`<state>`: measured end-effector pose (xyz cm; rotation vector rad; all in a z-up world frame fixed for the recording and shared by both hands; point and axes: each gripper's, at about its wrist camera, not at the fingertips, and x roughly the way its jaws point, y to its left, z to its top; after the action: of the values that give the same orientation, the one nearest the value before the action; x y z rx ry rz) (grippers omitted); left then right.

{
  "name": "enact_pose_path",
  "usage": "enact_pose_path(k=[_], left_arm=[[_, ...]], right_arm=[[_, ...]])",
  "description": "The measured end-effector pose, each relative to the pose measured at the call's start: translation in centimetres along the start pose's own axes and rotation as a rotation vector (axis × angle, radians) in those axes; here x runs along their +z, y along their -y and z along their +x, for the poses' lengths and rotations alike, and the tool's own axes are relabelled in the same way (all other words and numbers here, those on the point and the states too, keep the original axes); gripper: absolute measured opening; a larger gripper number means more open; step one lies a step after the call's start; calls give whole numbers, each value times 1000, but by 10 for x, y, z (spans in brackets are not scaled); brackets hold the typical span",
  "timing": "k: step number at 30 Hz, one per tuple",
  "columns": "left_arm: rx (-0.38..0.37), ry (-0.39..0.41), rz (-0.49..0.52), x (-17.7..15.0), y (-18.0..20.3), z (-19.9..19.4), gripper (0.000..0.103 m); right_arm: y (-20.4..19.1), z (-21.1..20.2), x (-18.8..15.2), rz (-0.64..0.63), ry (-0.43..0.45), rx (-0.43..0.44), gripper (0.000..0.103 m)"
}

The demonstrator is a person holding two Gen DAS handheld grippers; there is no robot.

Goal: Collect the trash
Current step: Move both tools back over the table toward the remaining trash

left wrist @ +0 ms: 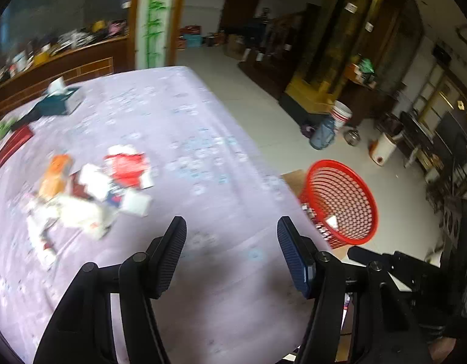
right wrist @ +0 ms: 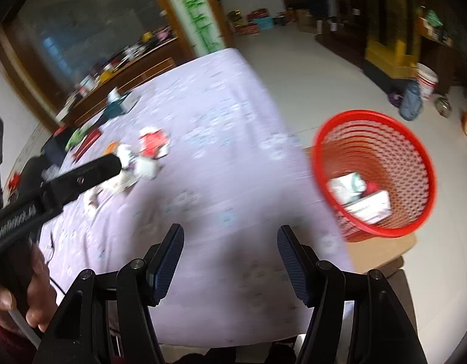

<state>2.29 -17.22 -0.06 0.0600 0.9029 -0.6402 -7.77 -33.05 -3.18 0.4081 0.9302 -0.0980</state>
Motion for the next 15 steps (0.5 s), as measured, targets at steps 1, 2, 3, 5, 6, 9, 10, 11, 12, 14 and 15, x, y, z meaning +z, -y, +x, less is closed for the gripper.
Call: enact_pose_path(k=[1,2,3,5,6,9,10,11,12,14,15], left_arm=[[9,3,-13,-2,-9,-4,61],[17,4,-24,-4,-17,-8,61],[23,4,-31,-6,-24,-12,61],[35,5,-50,-12,-39,-19,61],[42,2,-66,-15,-50,-23,61],[69,-6,-122,-26,-81,-30,61],[83,-9,-144,-30,-95,-33,61],[92,-11,-157,-33,-103,-34,61],[116,-16,-184,-38,-119,-37,61],[147,-21,-219,-46,-142,-40,61],[168,-24,-245,-51,-157,-42,61]], right_arm=[[-10,3,-2,-11,-6,10,68],[-19,6,-3,-20,-10,17,68],[-26,7,-4,-31,-13,23,68],[-43,13,-6,-55,-21,36,68],[-50,15,-6,-64,-26,47,68],[-71,22,-8,-87,-40,70,68],[-79,26,-8,-97,-47,79,68],[-85,29,-8,-104,-52,85,68],[-92,32,-8,-112,-58,89,68],[-103,39,-8,-127,-70,100,68],[-109,43,-7,-132,-79,110,68]])
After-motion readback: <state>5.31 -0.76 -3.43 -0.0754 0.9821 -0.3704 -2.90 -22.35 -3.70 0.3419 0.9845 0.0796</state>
